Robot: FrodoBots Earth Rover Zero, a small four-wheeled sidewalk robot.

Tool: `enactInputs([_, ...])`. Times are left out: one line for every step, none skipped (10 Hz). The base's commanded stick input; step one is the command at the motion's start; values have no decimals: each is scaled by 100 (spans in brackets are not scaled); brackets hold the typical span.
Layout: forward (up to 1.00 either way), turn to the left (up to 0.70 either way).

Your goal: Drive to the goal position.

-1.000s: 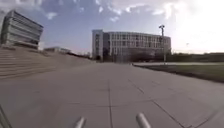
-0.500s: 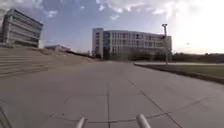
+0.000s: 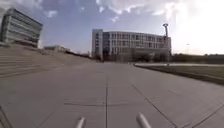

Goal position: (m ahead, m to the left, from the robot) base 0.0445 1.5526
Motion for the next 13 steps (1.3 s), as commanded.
enactInputs([70,22])
enactInputs([70,17])
enactInputs([70,0])
enactInputs([70,0])
enactInputs([70,0])
enactInputs([70,0])
enactInputs([70,0])
enactInputs([70,0])
enactInputs([70,0])
enactInputs([70,0])
enactInputs([70,0])
enactInputs([70,0])
enactInputs([70,0])
